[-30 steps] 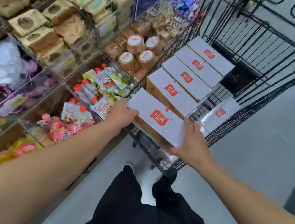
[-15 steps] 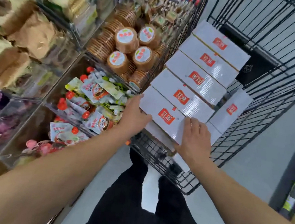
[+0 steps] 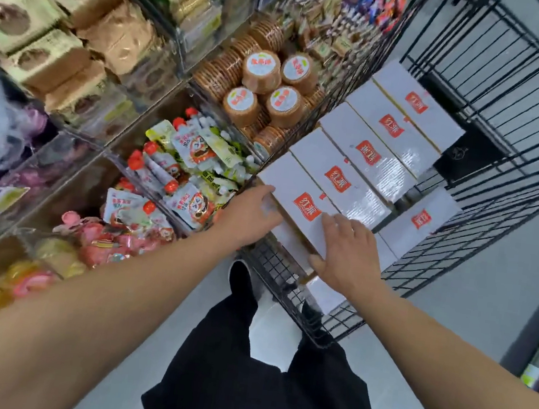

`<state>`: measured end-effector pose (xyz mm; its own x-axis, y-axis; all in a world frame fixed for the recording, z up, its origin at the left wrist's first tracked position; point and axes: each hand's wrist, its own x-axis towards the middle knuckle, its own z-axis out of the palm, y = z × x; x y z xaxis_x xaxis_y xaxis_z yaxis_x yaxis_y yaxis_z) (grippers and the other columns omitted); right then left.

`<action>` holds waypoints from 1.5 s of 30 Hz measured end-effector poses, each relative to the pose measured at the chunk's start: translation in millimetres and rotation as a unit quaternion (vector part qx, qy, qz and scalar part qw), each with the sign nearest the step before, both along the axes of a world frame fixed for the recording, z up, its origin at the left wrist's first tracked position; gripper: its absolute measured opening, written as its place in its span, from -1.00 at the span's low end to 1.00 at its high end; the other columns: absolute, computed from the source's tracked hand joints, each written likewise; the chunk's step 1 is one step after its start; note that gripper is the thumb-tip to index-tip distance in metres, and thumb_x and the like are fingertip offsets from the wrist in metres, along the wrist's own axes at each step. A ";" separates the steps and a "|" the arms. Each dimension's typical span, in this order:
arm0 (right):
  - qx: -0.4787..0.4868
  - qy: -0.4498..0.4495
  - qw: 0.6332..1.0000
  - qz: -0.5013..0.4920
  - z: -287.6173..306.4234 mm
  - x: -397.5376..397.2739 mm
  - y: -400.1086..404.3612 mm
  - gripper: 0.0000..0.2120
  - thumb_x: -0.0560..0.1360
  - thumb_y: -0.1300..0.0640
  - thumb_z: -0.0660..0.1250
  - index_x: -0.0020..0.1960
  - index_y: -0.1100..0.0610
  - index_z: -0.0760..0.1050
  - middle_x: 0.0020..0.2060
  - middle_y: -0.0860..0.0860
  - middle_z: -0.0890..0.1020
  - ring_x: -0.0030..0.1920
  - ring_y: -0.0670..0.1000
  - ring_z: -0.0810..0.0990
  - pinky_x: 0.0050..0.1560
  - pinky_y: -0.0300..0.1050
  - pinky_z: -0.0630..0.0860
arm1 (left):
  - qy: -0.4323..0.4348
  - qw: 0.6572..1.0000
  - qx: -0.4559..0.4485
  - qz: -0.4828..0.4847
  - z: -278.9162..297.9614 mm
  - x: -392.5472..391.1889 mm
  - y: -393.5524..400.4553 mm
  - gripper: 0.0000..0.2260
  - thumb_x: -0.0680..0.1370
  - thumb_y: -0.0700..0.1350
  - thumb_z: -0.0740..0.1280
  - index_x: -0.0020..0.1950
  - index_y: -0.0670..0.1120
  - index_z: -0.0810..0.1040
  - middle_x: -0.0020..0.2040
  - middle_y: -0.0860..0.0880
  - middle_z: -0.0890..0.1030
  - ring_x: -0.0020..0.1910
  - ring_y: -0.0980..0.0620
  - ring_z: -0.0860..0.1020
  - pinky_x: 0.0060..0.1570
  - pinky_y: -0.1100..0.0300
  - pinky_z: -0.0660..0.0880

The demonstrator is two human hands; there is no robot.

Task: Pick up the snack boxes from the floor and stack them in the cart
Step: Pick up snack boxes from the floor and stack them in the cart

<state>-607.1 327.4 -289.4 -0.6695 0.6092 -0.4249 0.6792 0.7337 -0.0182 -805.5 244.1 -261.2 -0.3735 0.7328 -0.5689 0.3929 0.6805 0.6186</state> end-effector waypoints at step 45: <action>-0.104 0.030 0.392 0.913 73.1 366.2 -937.0 -0.32 0.52 -0.20 0.22 0.52 0.11 0.22 0.49 0.09 0.30 0.48 0.13 0.24 0.49 0.04 0.18 | 0.079 0.324 -0.128 0.934 56.8 793.3 -853.8 -0.46 0.52 0.03 0.37 0.47 -0.07 0.36 0.46 -0.06 0.40 0.43 -0.09 0.37 0.39 0.09 0.29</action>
